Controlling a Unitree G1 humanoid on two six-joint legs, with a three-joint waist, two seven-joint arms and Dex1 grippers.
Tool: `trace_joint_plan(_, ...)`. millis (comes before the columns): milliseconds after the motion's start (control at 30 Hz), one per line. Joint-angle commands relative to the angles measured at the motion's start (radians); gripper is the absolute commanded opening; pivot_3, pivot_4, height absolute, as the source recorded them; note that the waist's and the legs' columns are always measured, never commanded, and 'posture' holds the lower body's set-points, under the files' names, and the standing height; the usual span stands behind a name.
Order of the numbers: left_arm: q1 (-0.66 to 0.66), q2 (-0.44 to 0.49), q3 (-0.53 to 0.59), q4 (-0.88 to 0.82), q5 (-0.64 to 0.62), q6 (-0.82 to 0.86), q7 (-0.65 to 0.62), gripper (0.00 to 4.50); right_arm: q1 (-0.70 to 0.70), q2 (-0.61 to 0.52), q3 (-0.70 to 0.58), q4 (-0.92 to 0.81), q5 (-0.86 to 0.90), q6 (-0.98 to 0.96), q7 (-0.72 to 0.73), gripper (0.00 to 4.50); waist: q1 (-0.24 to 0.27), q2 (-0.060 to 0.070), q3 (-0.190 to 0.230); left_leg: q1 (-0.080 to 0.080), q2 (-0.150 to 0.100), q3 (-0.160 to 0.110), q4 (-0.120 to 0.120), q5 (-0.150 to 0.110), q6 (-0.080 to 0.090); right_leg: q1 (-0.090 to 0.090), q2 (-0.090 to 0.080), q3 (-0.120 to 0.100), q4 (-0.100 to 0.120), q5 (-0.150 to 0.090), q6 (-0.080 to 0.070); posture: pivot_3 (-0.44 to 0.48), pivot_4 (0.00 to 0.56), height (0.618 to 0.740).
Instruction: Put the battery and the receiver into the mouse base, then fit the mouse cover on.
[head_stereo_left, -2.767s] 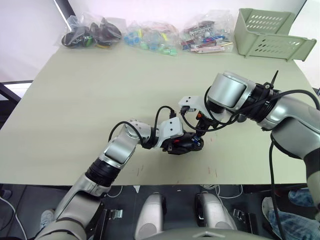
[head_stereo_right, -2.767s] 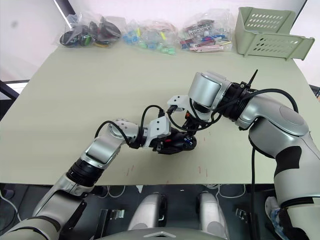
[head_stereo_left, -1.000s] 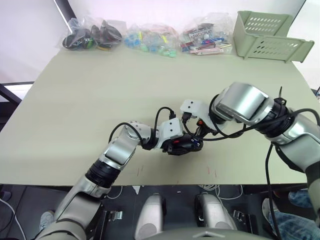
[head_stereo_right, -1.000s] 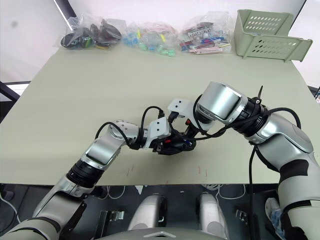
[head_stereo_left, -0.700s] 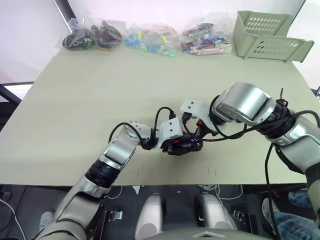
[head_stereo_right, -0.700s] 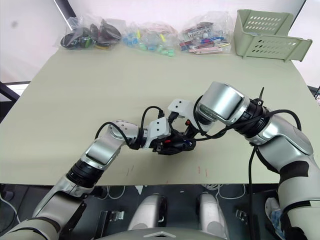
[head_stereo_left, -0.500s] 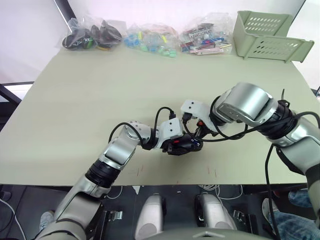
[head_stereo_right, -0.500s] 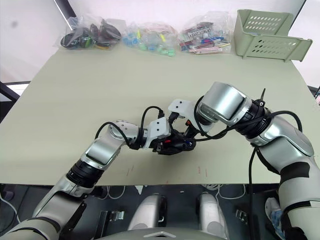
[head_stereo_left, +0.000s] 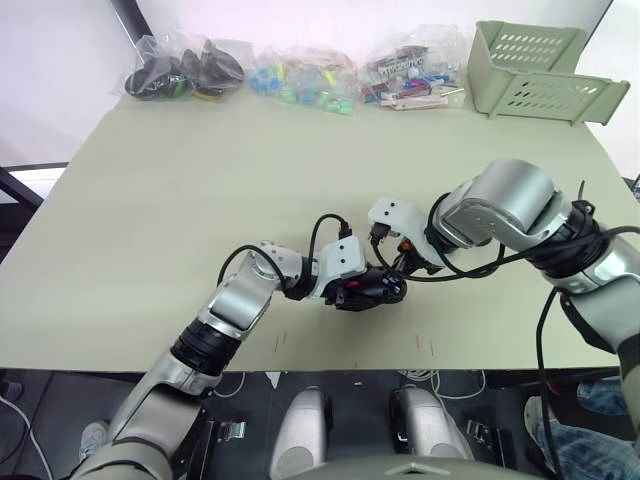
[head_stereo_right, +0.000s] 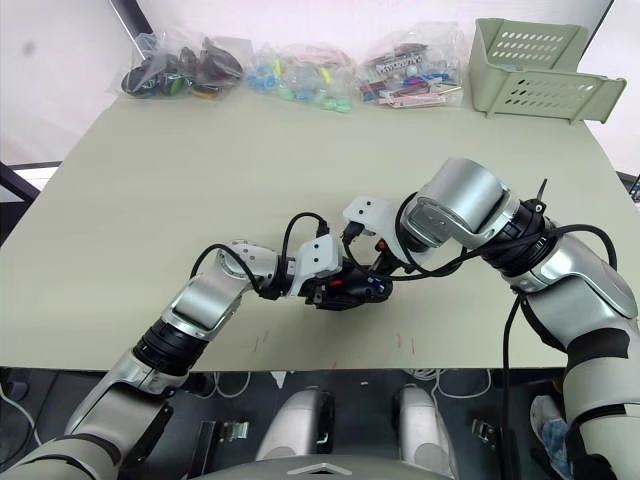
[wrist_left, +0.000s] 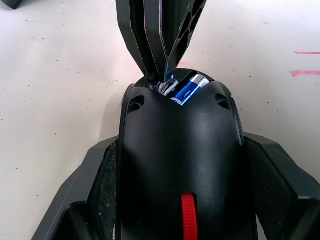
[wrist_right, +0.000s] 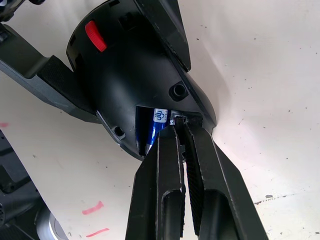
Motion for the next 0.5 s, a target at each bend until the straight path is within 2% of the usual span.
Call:
trace_joint_plan(33,0.002,0.014,0.01,-0.002,0.011,-0.002,0.005,3.01,0.038,-0.024,-0.002,0.012,0.051,0.026,-0.055,0.0,0.0,0.0,0.0,0.0,0.0,0.0,0.0,0.0,0.0,0.0,0.0,0.0,0.0,0.0,0.0,0.0,0.15,0.74)
trace_joint_plan(500,-0.003,0.022,0.012,0.0,0.008,0.0,-0.002,3.01,0.068,-0.002,-0.098,0.077,0.244,0.026,-0.277,0.0,-0.001,0.0,0.0,0.0,0.0,0.0,0.0,0.0,0.0,0.0,0.0,0.0,0.0,0.0,0.0,0.0,0.15,0.74)
